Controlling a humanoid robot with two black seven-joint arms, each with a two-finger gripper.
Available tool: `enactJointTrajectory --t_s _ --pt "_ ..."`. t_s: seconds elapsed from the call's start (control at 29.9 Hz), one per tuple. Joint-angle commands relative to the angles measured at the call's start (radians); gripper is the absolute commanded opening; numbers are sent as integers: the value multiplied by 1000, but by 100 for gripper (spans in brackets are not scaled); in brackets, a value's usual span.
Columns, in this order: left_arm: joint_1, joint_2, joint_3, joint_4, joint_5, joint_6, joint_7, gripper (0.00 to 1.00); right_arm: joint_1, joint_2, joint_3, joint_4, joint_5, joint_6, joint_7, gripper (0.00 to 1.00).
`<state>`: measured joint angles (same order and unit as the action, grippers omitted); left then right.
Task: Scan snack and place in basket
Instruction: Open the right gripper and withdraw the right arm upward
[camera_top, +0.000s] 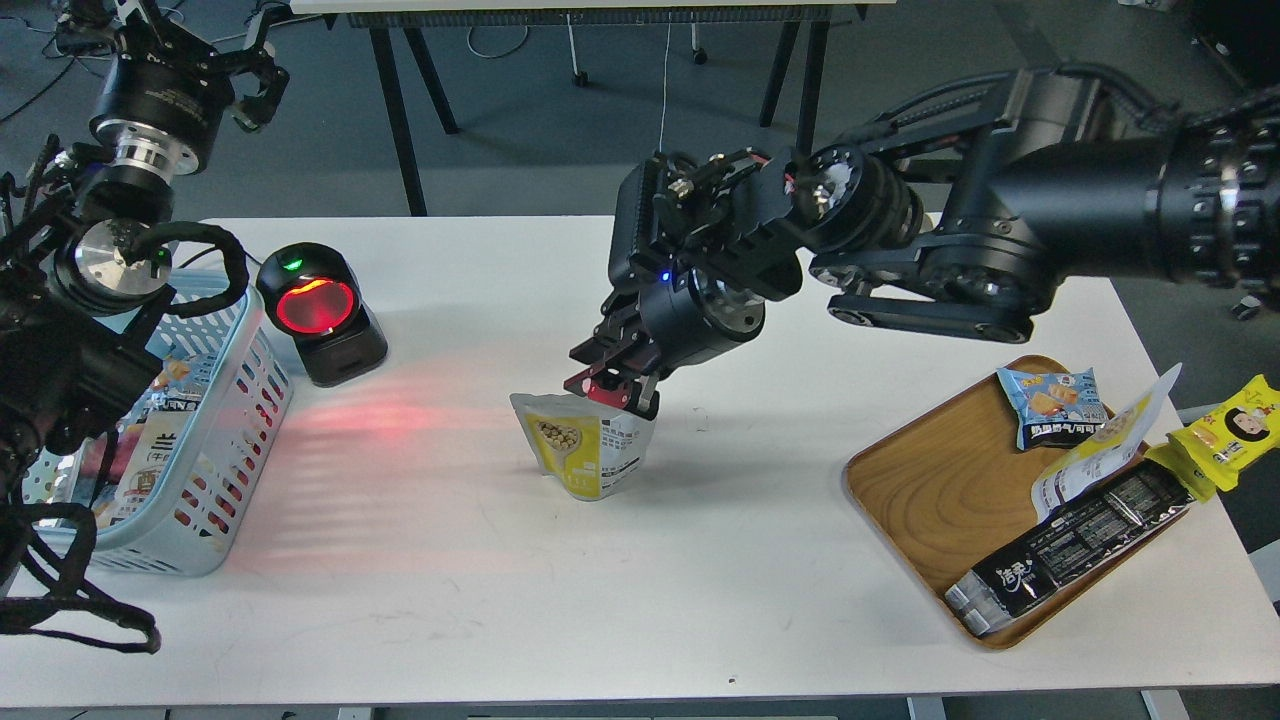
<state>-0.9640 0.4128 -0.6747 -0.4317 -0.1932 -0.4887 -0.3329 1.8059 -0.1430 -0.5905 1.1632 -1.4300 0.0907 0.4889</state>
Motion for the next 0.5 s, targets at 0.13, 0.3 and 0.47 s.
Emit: enactJointTrajectory --t_s 0.13,0.3,0.47 --pt "-2 15 21 1 12 0 9 99 1 -275 167 47 118 21 0 72" --pt "-38 46 82 -12 28 0 9 99 -55 -473 244 69 279 27 0 93" --pt "-67 99 177 -50 82 0 41 99 -177 -612 336 15 543 29 0 97"
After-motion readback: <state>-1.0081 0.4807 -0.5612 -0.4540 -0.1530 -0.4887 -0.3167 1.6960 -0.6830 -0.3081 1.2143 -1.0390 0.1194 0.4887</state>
